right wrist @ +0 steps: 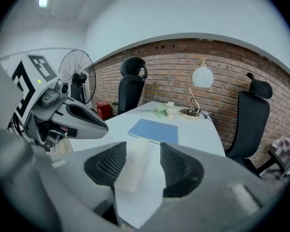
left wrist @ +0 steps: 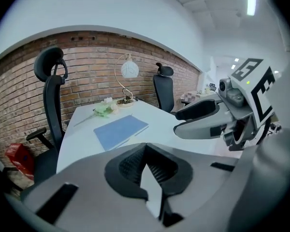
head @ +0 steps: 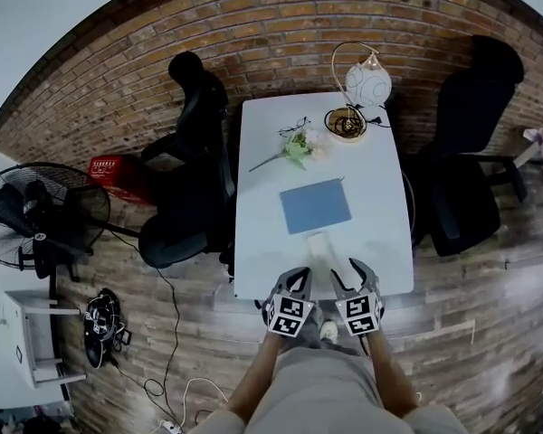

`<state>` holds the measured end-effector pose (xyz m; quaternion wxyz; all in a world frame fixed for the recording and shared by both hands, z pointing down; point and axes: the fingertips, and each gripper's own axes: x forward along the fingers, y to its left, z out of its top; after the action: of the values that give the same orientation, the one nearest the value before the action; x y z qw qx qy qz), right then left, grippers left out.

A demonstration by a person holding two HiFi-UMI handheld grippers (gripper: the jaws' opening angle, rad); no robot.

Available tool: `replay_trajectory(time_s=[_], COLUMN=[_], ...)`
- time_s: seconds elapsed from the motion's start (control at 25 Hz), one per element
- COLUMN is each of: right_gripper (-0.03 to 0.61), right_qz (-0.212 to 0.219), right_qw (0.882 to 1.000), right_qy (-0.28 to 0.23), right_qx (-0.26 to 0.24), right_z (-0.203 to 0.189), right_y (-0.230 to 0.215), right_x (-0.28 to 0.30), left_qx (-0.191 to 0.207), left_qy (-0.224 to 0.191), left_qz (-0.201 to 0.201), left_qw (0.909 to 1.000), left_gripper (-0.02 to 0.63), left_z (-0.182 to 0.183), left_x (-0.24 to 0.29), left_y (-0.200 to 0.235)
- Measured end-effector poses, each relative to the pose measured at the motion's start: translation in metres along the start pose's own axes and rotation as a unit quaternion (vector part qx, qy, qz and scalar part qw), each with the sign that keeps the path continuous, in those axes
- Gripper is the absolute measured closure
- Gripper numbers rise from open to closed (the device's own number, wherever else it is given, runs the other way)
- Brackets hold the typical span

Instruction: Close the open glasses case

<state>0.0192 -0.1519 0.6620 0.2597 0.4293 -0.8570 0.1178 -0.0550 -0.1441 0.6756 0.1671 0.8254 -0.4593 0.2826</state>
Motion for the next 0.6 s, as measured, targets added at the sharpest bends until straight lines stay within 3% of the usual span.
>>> replay_trajectory(time_s=[0.6], right_gripper=[0.36], right_qz=[-0.006], right_qw=[0.993], right_qy=[-0.115], right_qx=[-0.006], right_z=[0.057], right_y=[0.012], right_x=[-0.113], left_qx=[0.012], left_qy=[-0.11], left_qz=[0.053], left_qw=[0.9924], left_gripper=[0.611], left_z=[0.057], left_x=[-0.102], left_y=[-0.046])
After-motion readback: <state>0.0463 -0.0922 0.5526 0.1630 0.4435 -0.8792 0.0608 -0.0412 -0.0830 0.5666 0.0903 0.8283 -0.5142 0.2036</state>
